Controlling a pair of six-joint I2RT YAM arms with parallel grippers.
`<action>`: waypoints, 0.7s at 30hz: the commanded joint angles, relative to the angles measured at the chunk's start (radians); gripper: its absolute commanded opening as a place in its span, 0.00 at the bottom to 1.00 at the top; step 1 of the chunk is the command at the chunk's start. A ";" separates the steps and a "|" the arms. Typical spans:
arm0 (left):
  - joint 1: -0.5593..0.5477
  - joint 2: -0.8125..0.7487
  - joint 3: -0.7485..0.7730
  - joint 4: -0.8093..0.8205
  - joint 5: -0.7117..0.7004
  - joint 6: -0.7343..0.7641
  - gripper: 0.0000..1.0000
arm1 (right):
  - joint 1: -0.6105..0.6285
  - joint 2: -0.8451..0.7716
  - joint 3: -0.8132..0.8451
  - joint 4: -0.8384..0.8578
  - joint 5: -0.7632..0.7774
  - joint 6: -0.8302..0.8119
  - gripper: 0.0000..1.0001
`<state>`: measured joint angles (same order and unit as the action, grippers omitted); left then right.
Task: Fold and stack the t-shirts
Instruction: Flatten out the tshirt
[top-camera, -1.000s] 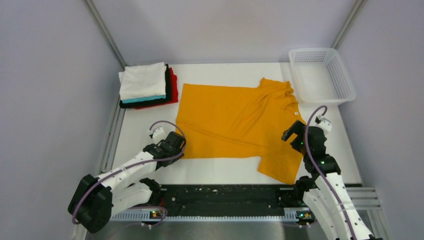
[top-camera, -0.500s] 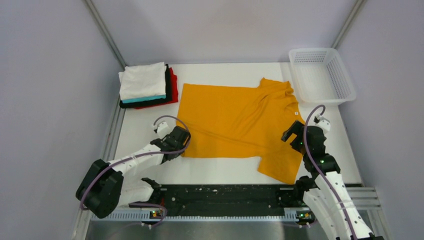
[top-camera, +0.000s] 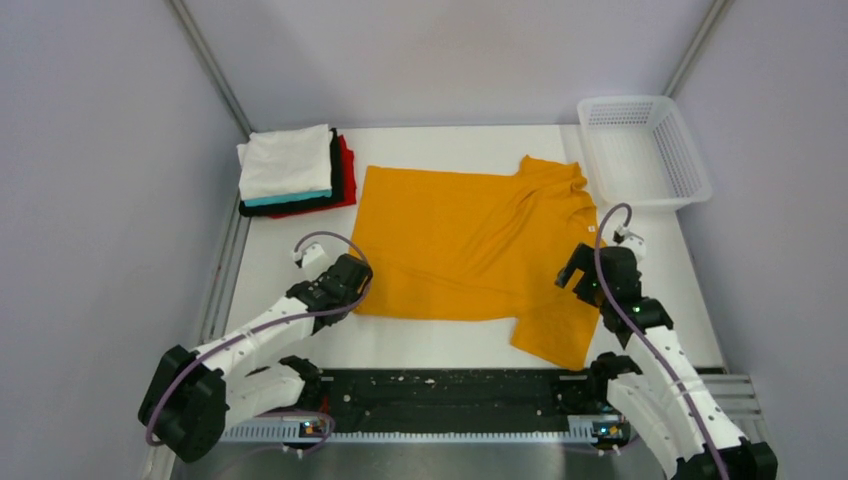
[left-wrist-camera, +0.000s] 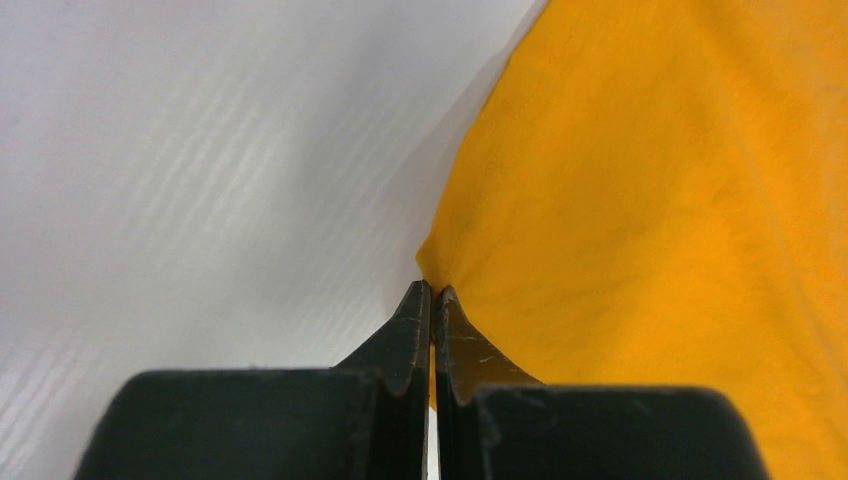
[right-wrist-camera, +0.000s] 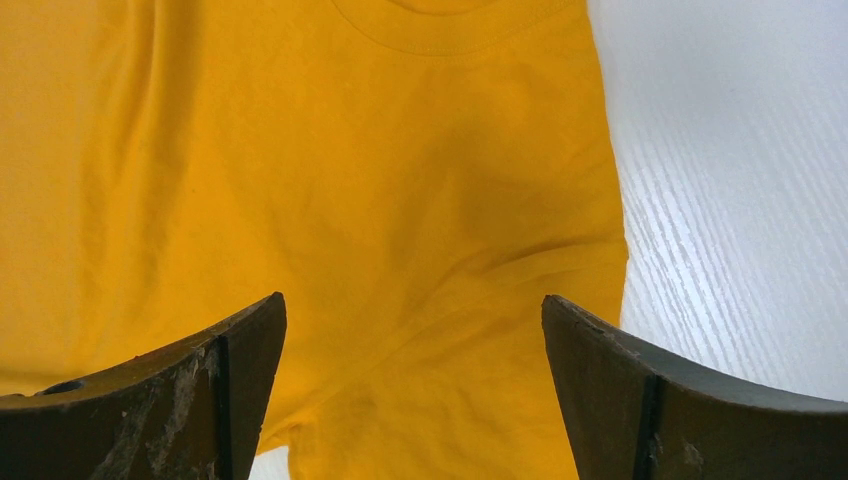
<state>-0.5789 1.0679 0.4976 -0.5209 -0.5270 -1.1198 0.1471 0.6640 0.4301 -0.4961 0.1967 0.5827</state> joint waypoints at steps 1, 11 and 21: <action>0.049 -0.075 0.023 -0.049 -0.083 0.028 0.00 | 0.145 0.069 0.099 0.009 0.022 -0.024 0.95; 0.117 -0.137 -0.035 0.022 0.030 0.063 0.00 | 0.686 0.270 0.272 -0.414 0.148 0.179 0.87; 0.117 -0.133 -0.066 0.054 0.067 0.067 0.00 | 0.858 0.376 0.202 -0.557 -0.009 0.353 0.74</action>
<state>-0.4664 0.9276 0.4355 -0.5179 -0.4797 -1.0668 0.9886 0.9882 0.6643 -1.0004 0.2272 0.8589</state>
